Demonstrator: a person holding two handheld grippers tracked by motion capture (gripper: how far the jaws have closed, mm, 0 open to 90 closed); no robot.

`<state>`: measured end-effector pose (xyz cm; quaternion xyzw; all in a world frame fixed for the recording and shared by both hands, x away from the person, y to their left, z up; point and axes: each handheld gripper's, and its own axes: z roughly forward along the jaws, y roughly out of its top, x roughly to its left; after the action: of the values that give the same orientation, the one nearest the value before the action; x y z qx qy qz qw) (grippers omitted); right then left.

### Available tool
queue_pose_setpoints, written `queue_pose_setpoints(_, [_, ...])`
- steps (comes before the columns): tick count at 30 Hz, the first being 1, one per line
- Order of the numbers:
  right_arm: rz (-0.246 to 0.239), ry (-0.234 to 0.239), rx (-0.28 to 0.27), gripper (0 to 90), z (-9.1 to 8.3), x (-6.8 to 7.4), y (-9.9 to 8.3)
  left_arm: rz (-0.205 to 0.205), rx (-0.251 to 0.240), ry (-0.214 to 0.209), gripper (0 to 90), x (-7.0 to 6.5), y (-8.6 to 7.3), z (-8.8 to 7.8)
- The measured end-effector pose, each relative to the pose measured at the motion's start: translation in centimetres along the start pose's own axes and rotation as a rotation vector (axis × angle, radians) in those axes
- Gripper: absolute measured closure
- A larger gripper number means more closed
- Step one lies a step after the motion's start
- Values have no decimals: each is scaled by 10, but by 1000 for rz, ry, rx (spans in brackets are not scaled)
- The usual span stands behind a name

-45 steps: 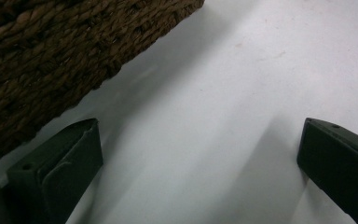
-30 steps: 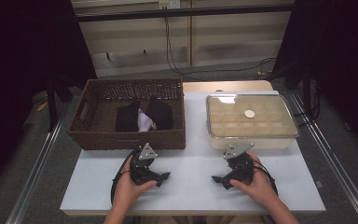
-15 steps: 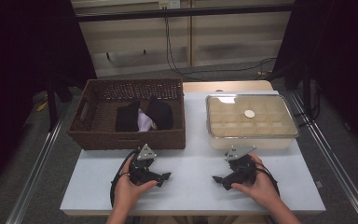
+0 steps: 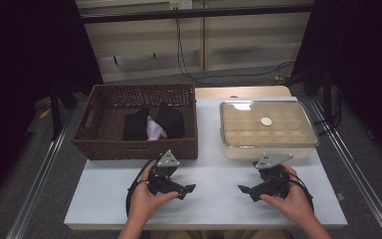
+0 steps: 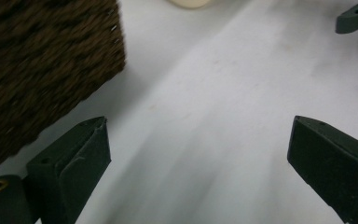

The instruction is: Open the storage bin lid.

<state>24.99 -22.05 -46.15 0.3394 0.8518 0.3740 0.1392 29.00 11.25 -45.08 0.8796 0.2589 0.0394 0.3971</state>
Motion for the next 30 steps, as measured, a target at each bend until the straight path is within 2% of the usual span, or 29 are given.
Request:
queue_pose_setpoints(4, [6,-15,0,50,-10,-2,1,13,2,-24,56,-5,11,1])
queue_pose_setpoints(9, [41,-20,-3,49,-26,-8,2,43,3,-51,56,-13,32,3])
queue_pose_setpoints(15, [85,-34,-18,47,-44,-16,7,51,-8,-85,56,-17,58,5])
queue_pose_setpoints(17, [77,-55,-10,49,-52,-19,11,48,-16,-92,56,-16,69,6])
queue_pose_setpoints(18, [78,-59,-5,48,-54,-20,12,36,-15,-90,57,-16,72,7])
queue_pose_setpoints(25, [76,-87,-10,49,-67,-28,19,30,-22,-85,60,-12,90,11])
queue_pose_setpoints(30, [92,-102,-13,49,-77,-38,22,20,-24,-80,63,-9,105,15])
